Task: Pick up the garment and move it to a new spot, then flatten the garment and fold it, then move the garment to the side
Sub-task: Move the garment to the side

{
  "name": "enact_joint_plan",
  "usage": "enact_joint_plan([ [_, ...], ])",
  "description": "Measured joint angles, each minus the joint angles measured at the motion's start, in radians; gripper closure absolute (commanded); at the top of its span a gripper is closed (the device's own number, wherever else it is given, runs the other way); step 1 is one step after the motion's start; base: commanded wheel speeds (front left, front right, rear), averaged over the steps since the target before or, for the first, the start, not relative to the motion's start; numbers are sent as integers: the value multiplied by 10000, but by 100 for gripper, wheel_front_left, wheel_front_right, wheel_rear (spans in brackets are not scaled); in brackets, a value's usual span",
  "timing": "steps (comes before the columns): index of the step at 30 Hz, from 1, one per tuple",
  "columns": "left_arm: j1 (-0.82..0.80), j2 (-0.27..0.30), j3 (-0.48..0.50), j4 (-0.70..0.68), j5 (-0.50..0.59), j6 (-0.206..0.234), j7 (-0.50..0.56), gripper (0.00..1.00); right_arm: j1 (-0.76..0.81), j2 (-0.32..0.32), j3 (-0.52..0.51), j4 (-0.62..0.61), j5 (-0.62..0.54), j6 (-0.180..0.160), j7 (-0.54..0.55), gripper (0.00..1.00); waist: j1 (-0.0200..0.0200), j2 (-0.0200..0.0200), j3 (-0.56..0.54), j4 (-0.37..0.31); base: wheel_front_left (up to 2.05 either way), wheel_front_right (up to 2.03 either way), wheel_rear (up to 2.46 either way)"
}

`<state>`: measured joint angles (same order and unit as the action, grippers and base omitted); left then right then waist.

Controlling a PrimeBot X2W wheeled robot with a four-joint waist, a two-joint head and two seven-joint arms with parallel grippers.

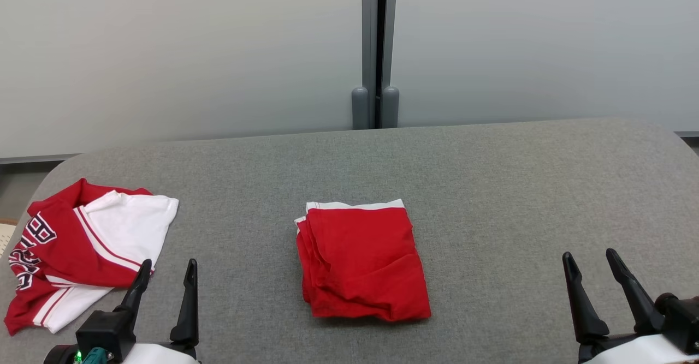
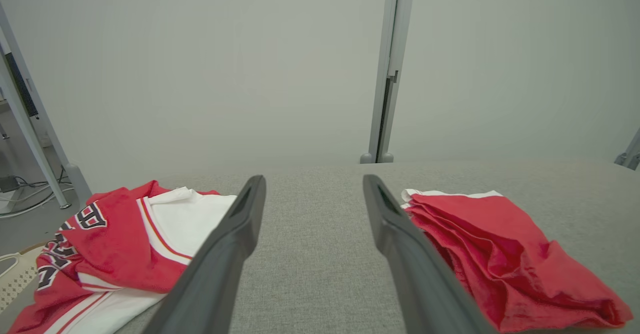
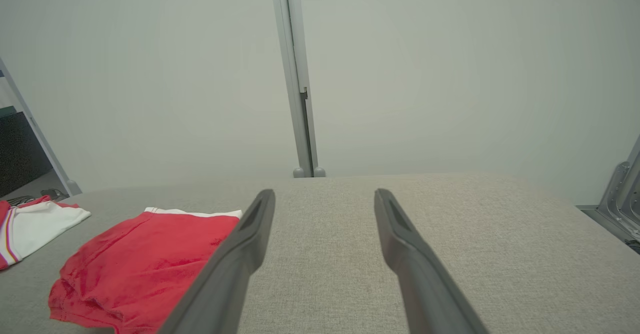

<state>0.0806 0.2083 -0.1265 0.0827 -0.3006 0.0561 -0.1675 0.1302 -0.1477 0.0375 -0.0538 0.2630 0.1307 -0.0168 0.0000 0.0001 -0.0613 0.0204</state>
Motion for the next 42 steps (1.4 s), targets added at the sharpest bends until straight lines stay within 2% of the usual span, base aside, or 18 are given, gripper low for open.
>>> enact_joint_plan([
  [8, 340, 17, -79, -90, 15, 199, 140, 0, 374, 33, -151, -194, -29, 0, 370, 0, 0, 0, -324, -5, 0, 0, 0],
  [28, 299, 167, -148, -35, 12, 349, 234, 0, 347, 92, -119, -194, -169, 0, 637, 0, 0, 0, -319, -65, 0, 0, 0],
  [37, -105, 186, -261, -38, 0, 376, 213, 0, 325, 81, -44, 40, -148, 0, 646, 0, 0, 0, -185, 246, 0, 0, 0],
  [42, -506, 42, -426, -167, 12, 405, 159, 0, -8, -12, 205, 719, 69, 0, 656, 0, 0, 0, 27, 666, 0, 0, 0],
])
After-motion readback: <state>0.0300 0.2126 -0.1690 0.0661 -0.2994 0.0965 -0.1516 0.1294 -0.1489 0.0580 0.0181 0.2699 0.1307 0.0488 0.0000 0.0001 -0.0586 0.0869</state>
